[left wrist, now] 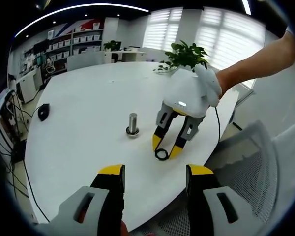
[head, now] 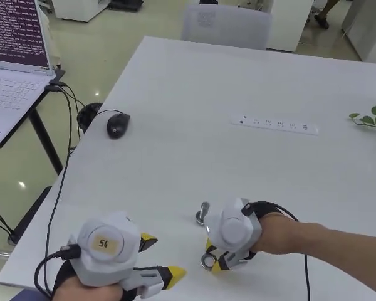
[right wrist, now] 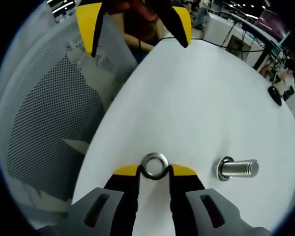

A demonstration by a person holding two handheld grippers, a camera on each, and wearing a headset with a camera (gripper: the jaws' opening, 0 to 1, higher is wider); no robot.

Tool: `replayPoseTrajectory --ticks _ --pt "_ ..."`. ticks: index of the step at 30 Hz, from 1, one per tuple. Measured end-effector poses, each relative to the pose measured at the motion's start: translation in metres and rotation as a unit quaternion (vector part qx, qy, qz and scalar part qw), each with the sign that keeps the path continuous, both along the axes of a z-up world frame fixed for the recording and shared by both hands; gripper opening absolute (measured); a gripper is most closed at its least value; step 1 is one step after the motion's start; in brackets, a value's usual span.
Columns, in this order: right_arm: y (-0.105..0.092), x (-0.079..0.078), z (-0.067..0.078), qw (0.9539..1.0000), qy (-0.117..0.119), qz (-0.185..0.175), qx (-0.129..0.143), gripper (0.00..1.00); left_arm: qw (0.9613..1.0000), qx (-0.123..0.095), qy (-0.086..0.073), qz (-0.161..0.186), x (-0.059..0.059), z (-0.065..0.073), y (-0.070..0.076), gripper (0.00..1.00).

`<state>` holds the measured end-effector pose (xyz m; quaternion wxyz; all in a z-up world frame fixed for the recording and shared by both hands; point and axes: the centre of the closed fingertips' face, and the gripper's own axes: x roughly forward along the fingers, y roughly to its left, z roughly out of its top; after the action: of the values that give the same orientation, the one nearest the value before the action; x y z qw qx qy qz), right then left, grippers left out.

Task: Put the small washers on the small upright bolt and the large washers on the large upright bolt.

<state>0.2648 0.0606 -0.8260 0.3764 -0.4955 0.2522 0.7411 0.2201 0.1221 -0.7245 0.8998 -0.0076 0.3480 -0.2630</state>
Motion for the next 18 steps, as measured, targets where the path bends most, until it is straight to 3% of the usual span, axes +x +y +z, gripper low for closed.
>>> replayPoseTrajectory --ticks 8,18 --pt "-0.001 0.003 0.002 0.9992 0.008 -0.038 0.009 0.23 1.0000 0.000 -0.002 0.006 0.001 0.001 0.005 0.49" --pt "0.000 0.012 0.012 0.9950 0.012 -0.091 0.039 0.22 1.0000 0.001 0.001 0.009 -0.003 -0.001 0.006 0.49"
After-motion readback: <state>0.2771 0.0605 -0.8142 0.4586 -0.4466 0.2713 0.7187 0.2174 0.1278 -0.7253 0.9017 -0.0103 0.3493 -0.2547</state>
